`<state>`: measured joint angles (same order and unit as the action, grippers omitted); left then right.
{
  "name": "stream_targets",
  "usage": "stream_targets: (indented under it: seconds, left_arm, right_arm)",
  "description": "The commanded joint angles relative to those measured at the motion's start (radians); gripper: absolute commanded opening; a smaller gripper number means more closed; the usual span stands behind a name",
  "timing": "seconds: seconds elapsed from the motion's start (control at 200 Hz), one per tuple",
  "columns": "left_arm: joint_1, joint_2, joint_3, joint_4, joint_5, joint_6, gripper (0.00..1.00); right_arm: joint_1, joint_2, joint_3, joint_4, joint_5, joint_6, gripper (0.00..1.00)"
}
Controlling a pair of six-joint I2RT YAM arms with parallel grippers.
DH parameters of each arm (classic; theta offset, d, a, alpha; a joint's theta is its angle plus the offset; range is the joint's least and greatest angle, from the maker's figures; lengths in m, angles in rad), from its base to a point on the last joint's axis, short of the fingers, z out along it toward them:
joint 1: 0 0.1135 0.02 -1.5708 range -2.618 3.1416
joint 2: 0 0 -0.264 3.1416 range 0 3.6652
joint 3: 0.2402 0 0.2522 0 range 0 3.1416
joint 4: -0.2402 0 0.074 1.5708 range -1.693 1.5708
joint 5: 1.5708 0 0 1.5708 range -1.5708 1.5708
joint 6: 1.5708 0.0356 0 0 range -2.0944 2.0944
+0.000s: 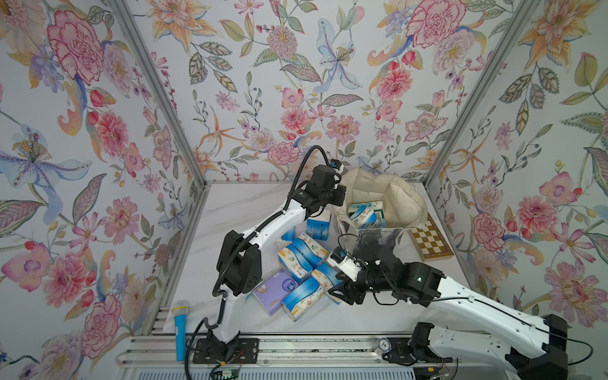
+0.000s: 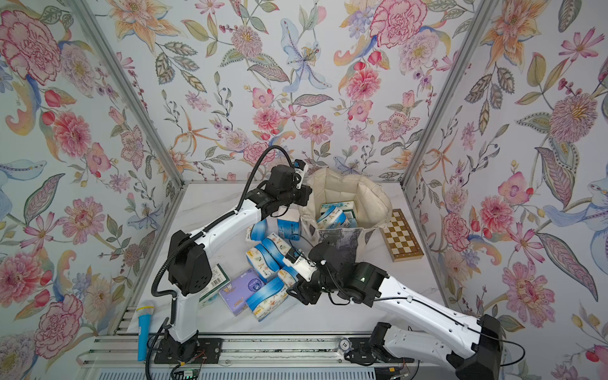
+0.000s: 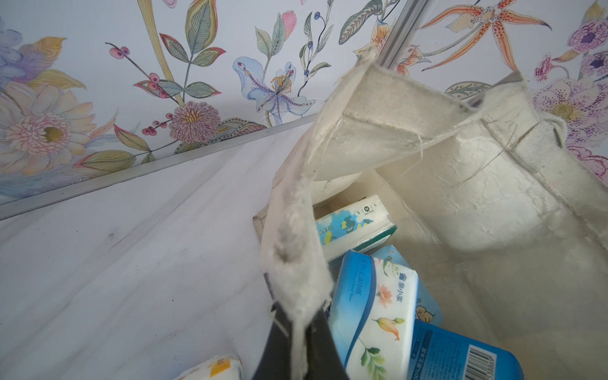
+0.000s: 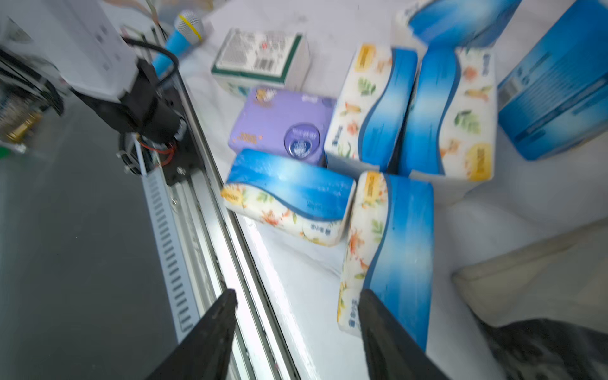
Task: Put tissues into the canvas bag
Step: Pick up the pack of facial tissues from the center of the board.
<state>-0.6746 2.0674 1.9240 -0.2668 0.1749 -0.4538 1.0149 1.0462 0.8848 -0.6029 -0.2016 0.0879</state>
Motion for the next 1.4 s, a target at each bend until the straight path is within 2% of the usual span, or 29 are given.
stream_targets:
  seconds: [0.0, 0.11, 0.2, 0.455, 0.731, 1.031, 1.101, 1.306, 1.396]
  left_arm:
    - [0.003, -0.029, -0.020, 0.059, -0.019, -0.007, 0.00]
    - [0.002, -0.029, -0.025, 0.061, -0.016, -0.005, 0.00]
    - [0.002, -0.026, -0.028, 0.069, -0.010, -0.007, 0.00]
    - [0.002, -0.027, -0.033, 0.080, 0.006, -0.006, 0.00]
    - [0.003, -0.024, -0.037, 0.093, 0.025, -0.004, 0.00]
    - [0.002, -0.021, -0.040, 0.095, 0.035, 0.000, 0.00]
    - [0.002, -0.022, -0.040, 0.095, 0.036, -0.001, 0.00]
    - [0.003, -0.025, -0.042, 0.094, 0.040, 0.001, 0.00]
    - [0.002, -0.023, -0.042, 0.094, 0.038, 0.002, 0.00]
  right_arm:
    - [0.009, -0.010, -0.029, -0.026, 0.105, 0.027, 0.69]
    - [0.007, 0.002, -0.057, -0.028, 0.144, 0.030, 0.79]
    - [0.002, 0.020, -0.063, -0.012, 0.131, 0.021, 0.81]
    - [-0.001, 0.137, -0.056, -0.004, 0.199, 0.023, 0.86]
    - [-0.034, 0.214, -0.044, 0.014, 0.238, 0.023, 0.88]
    - [-0.051, 0.310, -0.030, 0.053, 0.192, 0.014, 0.87]
    - [-0.052, 0.326, -0.026, 0.058, 0.178, 0.012, 0.82]
    - [-0.055, 0.317, -0.021, 0.052, 0.171, 0.021, 0.43]
    - [-0.057, 0.284, -0.014, 0.027, 0.172, 0.024, 0.33]
